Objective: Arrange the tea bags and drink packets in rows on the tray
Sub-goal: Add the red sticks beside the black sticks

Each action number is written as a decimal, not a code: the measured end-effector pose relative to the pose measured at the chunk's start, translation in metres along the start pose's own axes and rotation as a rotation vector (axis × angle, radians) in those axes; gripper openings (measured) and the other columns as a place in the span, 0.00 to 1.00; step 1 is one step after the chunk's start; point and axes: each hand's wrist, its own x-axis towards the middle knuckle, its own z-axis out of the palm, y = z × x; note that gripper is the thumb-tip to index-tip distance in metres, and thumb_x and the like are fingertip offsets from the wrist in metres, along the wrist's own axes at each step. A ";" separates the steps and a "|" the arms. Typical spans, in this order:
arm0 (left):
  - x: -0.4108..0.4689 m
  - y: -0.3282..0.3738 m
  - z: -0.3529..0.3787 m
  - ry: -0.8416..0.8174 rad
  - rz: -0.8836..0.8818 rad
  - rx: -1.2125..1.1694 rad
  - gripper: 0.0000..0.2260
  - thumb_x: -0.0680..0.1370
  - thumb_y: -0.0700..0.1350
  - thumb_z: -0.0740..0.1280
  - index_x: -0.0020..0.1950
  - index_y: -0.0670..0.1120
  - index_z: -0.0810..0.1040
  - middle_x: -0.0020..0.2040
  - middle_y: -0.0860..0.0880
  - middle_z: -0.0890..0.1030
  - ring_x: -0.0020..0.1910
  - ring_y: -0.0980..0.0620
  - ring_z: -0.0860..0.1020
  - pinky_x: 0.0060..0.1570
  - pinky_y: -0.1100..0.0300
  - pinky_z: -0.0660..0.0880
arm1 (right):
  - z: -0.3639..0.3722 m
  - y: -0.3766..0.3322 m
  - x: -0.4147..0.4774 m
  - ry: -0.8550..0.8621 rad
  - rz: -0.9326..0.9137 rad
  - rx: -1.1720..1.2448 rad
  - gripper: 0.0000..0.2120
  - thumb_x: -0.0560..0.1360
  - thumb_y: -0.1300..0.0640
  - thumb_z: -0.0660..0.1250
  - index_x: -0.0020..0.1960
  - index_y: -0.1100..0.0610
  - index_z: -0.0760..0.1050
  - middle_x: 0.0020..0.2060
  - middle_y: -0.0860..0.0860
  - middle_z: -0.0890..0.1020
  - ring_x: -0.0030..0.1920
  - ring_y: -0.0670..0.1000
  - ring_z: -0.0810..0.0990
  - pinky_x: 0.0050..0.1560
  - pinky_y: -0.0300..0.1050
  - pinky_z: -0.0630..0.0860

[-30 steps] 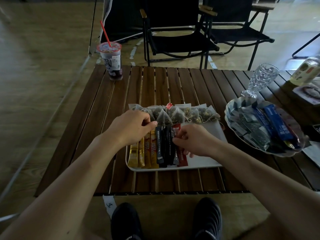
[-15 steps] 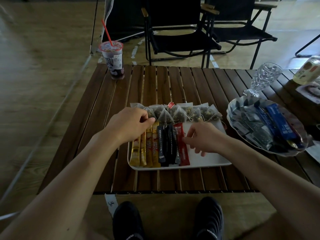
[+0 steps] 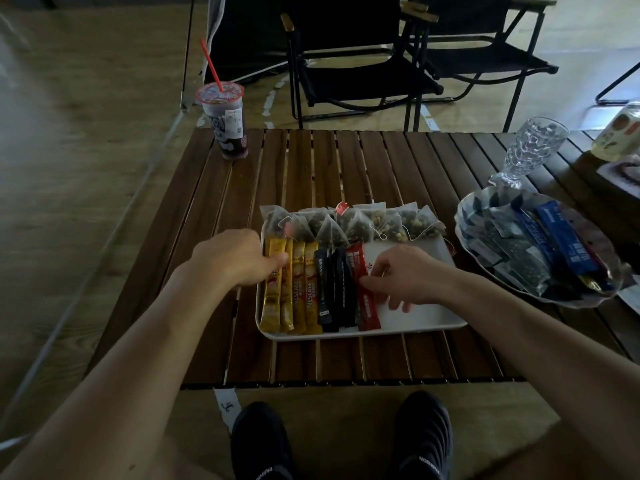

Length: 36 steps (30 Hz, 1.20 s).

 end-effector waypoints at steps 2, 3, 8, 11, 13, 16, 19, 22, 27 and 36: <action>0.000 0.002 0.005 -0.108 0.009 -0.035 0.20 0.77 0.66 0.61 0.42 0.49 0.75 0.35 0.51 0.79 0.33 0.54 0.79 0.33 0.62 0.73 | 0.001 -0.001 0.000 -0.005 -0.004 0.025 0.16 0.79 0.49 0.65 0.50 0.62 0.80 0.39 0.58 0.86 0.38 0.54 0.86 0.29 0.37 0.78; 0.002 0.003 0.008 -0.119 0.015 -0.030 0.21 0.76 0.66 0.61 0.42 0.48 0.76 0.35 0.51 0.80 0.34 0.54 0.80 0.33 0.62 0.76 | 0.002 -0.002 0.000 -0.005 -0.005 0.031 0.16 0.79 0.49 0.65 0.50 0.63 0.80 0.38 0.58 0.86 0.38 0.54 0.86 0.29 0.37 0.78; 0.006 0.005 0.013 -0.087 0.030 0.009 0.22 0.75 0.66 0.63 0.43 0.47 0.77 0.38 0.49 0.81 0.38 0.52 0.81 0.44 0.57 0.79 | 0.009 -0.006 0.002 -0.002 0.003 0.028 0.17 0.79 0.51 0.65 0.46 0.65 0.81 0.36 0.58 0.85 0.36 0.54 0.86 0.31 0.39 0.80; 0.005 0.010 0.013 -0.066 0.038 0.050 0.21 0.76 0.67 0.61 0.43 0.49 0.75 0.40 0.50 0.80 0.40 0.52 0.80 0.50 0.53 0.79 | 0.011 -0.008 0.003 0.009 0.016 0.028 0.16 0.79 0.51 0.66 0.45 0.65 0.81 0.35 0.57 0.85 0.35 0.53 0.86 0.31 0.40 0.81; 0.004 0.012 0.014 -0.037 0.036 0.086 0.20 0.76 0.67 0.61 0.42 0.50 0.74 0.40 0.50 0.79 0.41 0.52 0.79 0.50 0.52 0.78 | 0.013 -0.010 0.002 0.020 0.020 0.032 0.15 0.79 0.53 0.65 0.45 0.65 0.80 0.35 0.57 0.85 0.33 0.52 0.85 0.31 0.39 0.81; 0.005 0.012 0.014 -0.022 0.041 0.060 0.19 0.76 0.66 0.61 0.40 0.50 0.73 0.40 0.50 0.78 0.40 0.52 0.79 0.50 0.52 0.79 | 0.016 -0.014 0.003 0.036 0.016 0.016 0.15 0.79 0.53 0.65 0.44 0.64 0.80 0.34 0.56 0.85 0.32 0.51 0.85 0.30 0.39 0.80; 0.006 0.008 0.013 -0.012 0.042 0.051 0.21 0.76 0.66 0.62 0.38 0.49 0.72 0.37 0.51 0.78 0.36 0.53 0.78 0.46 0.55 0.78 | 0.019 -0.016 0.005 0.043 0.016 -0.008 0.17 0.79 0.52 0.64 0.42 0.64 0.80 0.32 0.56 0.85 0.30 0.50 0.84 0.29 0.38 0.80; 0.006 0.005 0.012 -0.016 0.032 0.061 0.23 0.76 0.68 0.60 0.39 0.48 0.74 0.36 0.50 0.78 0.36 0.53 0.77 0.44 0.55 0.77 | 0.017 -0.016 0.005 0.023 0.028 -0.002 0.17 0.80 0.52 0.63 0.44 0.64 0.80 0.34 0.57 0.85 0.32 0.51 0.85 0.30 0.39 0.81; 0.002 0.007 0.009 0.114 0.025 0.060 0.23 0.78 0.66 0.59 0.40 0.48 0.76 0.35 0.51 0.78 0.35 0.53 0.78 0.34 0.59 0.71 | 0.009 -0.010 0.003 -0.005 0.054 0.046 0.19 0.80 0.49 0.63 0.46 0.65 0.80 0.37 0.58 0.85 0.32 0.51 0.85 0.28 0.38 0.78; -0.008 0.025 0.004 0.190 0.103 0.041 0.19 0.80 0.61 0.58 0.41 0.50 0.78 0.37 0.50 0.80 0.36 0.53 0.79 0.34 0.59 0.73 | -0.004 -0.001 -0.007 -0.020 0.005 0.099 0.14 0.80 0.50 0.63 0.46 0.60 0.79 0.35 0.51 0.84 0.32 0.46 0.83 0.28 0.35 0.76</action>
